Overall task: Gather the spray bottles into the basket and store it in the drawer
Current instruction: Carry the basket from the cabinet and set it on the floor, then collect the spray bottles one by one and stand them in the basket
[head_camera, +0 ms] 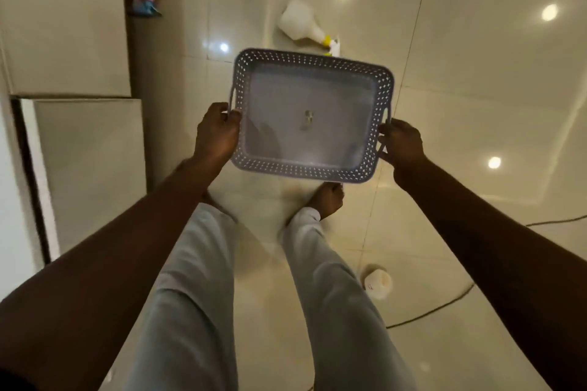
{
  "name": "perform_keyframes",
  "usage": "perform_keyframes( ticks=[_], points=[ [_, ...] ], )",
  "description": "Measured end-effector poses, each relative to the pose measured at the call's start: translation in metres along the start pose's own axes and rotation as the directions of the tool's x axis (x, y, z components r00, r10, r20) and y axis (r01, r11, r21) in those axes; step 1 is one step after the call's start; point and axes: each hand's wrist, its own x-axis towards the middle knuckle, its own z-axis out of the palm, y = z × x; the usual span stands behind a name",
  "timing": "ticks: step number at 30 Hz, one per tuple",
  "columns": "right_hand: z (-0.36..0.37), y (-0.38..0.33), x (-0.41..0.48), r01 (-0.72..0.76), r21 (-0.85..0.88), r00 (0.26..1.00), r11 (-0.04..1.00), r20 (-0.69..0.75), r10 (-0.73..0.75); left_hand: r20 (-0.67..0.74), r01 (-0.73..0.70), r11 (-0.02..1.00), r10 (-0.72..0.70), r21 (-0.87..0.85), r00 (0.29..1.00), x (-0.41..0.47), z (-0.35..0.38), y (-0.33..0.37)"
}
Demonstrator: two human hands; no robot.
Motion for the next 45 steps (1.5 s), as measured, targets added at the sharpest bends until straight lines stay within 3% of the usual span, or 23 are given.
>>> perform_keyframes(
  ticks=[11, 19, 25, 29, 31, 35, 40, 45],
  points=[
    [0.039, 0.068, 0.13, -0.023, -0.034, 0.999, 0.999, 0.036, 0.025, 0.062, 0.054, 0.996, -0.058, 0.071, 0.996, 0.103, 0.09, -0.063],
    [0.052, 0.096, 0.163, -0.045, -0.044, 0.999, 0.998, 0.021, 0.046, 0.05, 0.069, 0.993, -0.074, 0.094, 0.996, 0.132, 0.11, -0.081],
    [0.055, 0.104, 0.168, -0.036, -0.158, 0.999, 0.987, -0.003, 0.036, 0.022, 0.076, 0.989, -0.079, 0.126, 0.997, 0.137, 0.113, -0.084],
    [0.051, 0.091, 0.162, 0.185, -0.389, 0.949, 0.903, -0.168, -0.267, -0.072, -0.038, 0.987, 0.05, 0.153, 0.996, 0.145, 0.103, -0.06],
    [0.053, 0.074, 0.165, 0.317, -0.392, 0.9, 0.864, -0.162, -0.404, -0.1, -0.141, 0.976, 0.159, 0.167, 0.982, 0.155, 0.098, -0.038],
    [0.073, 0.021, 0.191, 0.468, -0.359, 0.849, 0.808, -0.071, -0.524, -0.072, -0.37, 0.914, 0.386, 0.168, 0.92, 0.183, 0.099, 0.024],
    [0.117, -0.034, 0.239, 0.442, -0.383, 0.876, 0.811, -0.013, -0.483, 0.016, -0.519, 0.841, 0.523, 0.15, 0.852, 0.218, 0.128, 0.096],
    [0.152, -0.057, 0.276, 0.268, -0.276, 0.96, 0.923, 0.001, -0.279, 0.057, -0.465, 0.88, 0.462, 0.097, 0.885, 0.241, 0.164, 0.129]
  ],
)
